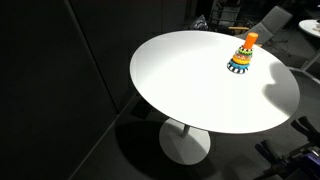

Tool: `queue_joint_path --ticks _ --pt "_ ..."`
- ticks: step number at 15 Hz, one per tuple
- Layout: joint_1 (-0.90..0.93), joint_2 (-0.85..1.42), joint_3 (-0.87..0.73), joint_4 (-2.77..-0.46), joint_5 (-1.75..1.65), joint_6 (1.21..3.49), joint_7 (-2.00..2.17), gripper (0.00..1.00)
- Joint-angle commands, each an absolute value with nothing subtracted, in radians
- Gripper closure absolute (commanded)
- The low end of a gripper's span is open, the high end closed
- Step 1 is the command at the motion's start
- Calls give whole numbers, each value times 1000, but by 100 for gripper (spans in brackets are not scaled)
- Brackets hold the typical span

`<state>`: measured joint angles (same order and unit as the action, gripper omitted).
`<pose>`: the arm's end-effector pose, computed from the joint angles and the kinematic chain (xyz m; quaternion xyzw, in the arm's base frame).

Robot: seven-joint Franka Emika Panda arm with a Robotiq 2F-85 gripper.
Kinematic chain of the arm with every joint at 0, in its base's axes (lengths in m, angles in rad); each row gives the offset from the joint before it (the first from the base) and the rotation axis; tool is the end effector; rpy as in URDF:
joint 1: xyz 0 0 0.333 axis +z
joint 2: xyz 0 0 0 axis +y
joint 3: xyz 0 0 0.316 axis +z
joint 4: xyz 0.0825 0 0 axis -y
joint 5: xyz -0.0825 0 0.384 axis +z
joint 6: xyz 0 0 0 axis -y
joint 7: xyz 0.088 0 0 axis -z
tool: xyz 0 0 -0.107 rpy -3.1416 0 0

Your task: Put the black and white ring on the table

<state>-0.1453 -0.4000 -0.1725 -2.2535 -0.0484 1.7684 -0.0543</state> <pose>0.3999 -0.1426 0.5114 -0.9920 0.1173 0.0425 0.0178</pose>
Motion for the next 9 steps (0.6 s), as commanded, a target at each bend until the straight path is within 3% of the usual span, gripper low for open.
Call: queue_joint_path --ticks 1,9 --pt "-134 -314 -168 -2180 -14 1781 -51 0" --pt "-104 -105 -145 -2089 30 1916 -70 0"
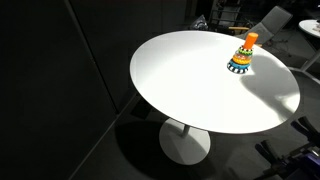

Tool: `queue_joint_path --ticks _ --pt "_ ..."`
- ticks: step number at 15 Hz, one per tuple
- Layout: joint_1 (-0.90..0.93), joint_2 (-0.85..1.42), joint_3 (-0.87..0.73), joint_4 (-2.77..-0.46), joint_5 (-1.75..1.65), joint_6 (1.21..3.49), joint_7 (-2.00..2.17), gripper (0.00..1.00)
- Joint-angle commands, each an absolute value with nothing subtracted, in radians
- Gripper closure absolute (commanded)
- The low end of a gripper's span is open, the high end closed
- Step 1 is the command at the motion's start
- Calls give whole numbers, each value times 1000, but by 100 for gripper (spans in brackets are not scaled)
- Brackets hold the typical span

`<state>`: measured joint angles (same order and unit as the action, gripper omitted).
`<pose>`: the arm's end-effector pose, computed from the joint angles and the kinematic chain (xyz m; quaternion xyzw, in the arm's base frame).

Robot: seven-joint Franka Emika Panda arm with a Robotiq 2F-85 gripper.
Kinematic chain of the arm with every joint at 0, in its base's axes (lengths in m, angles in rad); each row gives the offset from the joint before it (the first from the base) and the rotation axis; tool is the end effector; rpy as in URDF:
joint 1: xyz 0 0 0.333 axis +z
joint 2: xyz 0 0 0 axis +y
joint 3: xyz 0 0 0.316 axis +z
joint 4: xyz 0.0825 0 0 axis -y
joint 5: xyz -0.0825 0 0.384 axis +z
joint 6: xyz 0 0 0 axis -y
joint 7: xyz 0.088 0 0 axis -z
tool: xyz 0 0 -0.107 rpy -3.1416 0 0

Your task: Put the black and white ring on the table

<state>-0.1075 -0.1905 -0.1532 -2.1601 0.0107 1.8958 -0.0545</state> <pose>0.4703 -0.1274 0.4715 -0.9938 0.1028 0.0345 0.0251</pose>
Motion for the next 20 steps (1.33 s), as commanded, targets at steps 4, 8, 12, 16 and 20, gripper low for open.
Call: queue_joint_path --ticks 4,8,12,16,20 --pt "-99 -8 -130 -2041 29 2002 -72 0" --pt "-100 57 -117 -2002 50 2058 -72 0" --pt "-102 60 -113 -2019 29 2065 -56 0" --pt "-102 67 -112 -2011 28 2065 -56 0" --pt "-103 85 -112 -1998 46 2081 -51 0"
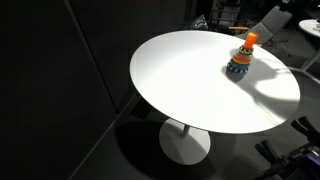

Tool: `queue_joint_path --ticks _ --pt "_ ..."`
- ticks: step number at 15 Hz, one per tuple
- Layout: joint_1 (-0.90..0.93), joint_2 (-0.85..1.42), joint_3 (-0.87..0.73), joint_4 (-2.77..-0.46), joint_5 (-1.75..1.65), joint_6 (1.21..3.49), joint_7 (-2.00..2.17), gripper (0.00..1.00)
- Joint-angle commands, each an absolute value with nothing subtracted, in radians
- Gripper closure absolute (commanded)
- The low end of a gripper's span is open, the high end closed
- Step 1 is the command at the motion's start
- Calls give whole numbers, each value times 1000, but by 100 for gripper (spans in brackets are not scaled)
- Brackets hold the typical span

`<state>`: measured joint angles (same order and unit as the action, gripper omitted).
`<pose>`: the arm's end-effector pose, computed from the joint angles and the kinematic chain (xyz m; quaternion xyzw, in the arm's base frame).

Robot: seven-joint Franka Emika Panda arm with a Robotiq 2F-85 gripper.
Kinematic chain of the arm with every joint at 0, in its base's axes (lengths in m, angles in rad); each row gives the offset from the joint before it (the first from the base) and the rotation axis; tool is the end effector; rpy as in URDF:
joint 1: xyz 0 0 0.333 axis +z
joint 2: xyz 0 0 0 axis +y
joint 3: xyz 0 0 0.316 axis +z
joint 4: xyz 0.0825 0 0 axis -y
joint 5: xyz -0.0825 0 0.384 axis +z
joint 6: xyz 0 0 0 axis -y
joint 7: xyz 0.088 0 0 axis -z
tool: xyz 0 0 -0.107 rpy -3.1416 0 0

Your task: Put the black and white ring on the table

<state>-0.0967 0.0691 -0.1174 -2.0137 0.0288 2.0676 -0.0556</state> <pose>0.5532 -0.1179 0.4183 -0.9962 0.0860 0.0061 0.0095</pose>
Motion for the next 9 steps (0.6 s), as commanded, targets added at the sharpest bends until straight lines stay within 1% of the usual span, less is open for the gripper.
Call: queue_joint_path --ticks 1,5,9 --pt "-103 91 -111 -1996 52 2089 -50 0" --pt "-101 125 -104 -1995 77 2172 -49 0" --pt "-101 166 -94 -2023 96 2311 -61 0"
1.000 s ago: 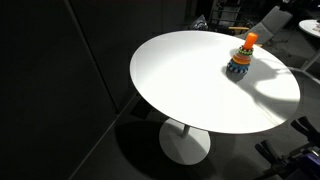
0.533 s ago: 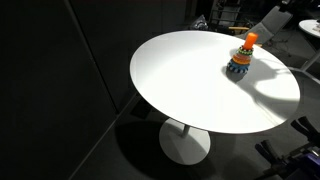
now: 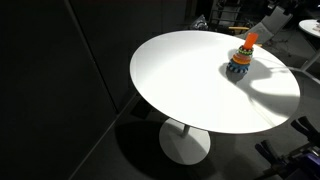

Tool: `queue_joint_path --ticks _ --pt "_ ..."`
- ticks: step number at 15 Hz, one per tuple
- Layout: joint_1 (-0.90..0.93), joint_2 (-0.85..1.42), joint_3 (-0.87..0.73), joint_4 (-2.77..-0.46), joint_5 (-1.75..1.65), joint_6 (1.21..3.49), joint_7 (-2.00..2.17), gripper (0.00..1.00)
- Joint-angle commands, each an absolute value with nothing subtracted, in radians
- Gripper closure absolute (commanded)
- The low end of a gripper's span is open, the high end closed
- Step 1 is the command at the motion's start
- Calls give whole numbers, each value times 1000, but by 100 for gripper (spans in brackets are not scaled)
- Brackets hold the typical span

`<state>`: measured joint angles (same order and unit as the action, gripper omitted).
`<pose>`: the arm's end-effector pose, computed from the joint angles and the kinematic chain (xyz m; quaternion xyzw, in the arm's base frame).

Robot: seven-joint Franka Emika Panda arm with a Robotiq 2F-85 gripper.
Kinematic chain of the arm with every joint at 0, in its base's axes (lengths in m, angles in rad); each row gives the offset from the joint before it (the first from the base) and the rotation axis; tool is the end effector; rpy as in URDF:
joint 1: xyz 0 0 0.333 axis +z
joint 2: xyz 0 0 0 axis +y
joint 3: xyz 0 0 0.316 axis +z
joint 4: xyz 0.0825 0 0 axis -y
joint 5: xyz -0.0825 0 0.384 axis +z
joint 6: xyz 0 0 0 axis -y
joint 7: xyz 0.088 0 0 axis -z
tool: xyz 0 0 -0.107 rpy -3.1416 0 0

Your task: Put the black and white ring on the table

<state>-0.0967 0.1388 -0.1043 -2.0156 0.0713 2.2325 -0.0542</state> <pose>0.5763 -0.1137 0.3925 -0.9946 0.0932 -0.0420 0.0166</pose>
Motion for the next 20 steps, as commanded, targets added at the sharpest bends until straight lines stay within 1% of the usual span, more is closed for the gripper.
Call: queue_joint_path --ticks 1,10,20 --pt "-100 177 -91 -2033 92 2344 -60 0" --pt "-92 260 -68 -2136 69 2633 -48 0" --pt "-80 325 -84 -2195 38 2827 -10 0"
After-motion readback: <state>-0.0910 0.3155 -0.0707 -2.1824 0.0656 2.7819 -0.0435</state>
